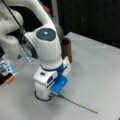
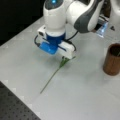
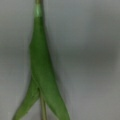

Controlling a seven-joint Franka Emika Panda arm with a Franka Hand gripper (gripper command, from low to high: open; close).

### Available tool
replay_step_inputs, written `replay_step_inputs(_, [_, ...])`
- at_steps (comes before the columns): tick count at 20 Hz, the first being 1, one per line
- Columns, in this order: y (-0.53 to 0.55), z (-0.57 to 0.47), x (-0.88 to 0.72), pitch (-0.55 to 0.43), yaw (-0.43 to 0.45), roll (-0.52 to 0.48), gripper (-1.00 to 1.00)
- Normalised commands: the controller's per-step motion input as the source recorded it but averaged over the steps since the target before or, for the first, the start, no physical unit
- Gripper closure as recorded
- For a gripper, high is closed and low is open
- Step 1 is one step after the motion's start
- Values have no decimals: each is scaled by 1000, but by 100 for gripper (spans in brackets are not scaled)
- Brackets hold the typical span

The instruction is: Flower insertion into a vase

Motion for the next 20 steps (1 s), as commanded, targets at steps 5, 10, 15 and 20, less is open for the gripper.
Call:
replay_step_inputs(5, [123, -210, 258, 46, 49, -140, -100])
replay_step_inputs(10, [66, -131, 171, 27, 62, -116, -100])
replay_step_inputs(15, [14, -134, 165, 2, 52, -126, -100])
replay_step_inputs(20, [40, -143, 167, 2, 42, -135, -100])
